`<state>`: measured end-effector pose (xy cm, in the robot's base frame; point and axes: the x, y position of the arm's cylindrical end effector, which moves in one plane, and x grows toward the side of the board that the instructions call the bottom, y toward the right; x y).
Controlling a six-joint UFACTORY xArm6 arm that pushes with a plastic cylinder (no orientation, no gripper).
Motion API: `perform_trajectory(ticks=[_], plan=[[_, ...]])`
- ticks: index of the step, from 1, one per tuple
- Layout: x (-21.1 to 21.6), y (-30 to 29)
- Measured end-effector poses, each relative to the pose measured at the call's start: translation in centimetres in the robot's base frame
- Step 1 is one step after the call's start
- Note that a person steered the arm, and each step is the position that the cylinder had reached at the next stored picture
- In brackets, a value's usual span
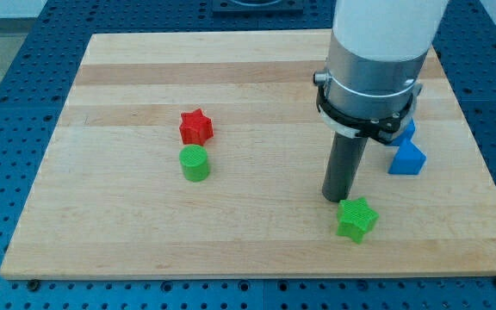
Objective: Slide the green star below the triangle
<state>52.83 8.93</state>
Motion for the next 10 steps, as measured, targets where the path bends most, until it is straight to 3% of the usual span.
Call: perform_trajectory(ticks=[1,2,3,5,10], plan=[[-0.1,-4.8],[3.9,-8.5],[8.1,-7.9],[5.4,-2.3],[1.7,4.3]])
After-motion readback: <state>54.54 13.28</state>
